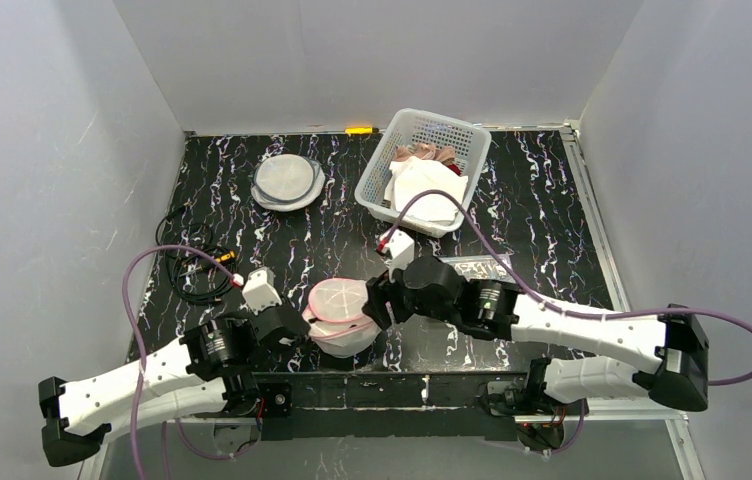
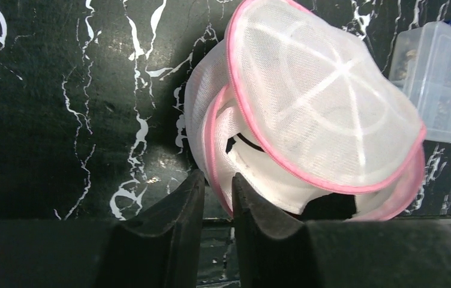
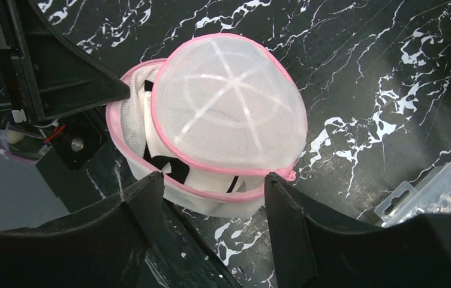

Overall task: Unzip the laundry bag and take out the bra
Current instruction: Open the laundry bag at the center of the board.

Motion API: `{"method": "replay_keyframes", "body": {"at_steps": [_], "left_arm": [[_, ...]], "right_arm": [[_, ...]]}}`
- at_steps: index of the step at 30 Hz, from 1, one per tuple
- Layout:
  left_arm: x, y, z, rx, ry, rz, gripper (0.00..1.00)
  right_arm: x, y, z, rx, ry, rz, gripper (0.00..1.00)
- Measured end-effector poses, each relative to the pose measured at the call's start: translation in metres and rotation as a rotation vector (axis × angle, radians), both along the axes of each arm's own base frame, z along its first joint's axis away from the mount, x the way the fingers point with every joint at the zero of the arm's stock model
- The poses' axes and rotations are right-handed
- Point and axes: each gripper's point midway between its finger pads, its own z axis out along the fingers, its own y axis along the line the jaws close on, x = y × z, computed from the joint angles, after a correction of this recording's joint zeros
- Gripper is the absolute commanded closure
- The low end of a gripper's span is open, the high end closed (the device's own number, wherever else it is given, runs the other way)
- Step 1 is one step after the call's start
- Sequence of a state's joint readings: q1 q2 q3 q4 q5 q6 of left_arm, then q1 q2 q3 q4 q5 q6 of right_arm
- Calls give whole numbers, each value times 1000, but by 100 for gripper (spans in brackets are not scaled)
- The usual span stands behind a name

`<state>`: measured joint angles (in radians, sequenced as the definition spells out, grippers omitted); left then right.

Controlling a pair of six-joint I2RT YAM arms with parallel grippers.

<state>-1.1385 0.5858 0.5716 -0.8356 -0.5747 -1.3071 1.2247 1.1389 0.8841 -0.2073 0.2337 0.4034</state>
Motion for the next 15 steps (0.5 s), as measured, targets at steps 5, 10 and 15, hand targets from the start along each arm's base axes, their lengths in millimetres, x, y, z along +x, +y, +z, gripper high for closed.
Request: {"method": "replay_keyframes", "body": {"at_steps": [5, 10, 15], "left_arm": [[-1, 5, -14, 27, 6, -2, 100], [-1, 6, -33, 40, -6, -18, 100], [1, 2, -44, -1, -38, -35, 100]], "right_arm": [[-4, 18, -13, -77, -47, 33, 29], [-11, 39, -31, -147, -121, 83, 22], [-16, 56, -39, -186, -242, 110, 6]]}}
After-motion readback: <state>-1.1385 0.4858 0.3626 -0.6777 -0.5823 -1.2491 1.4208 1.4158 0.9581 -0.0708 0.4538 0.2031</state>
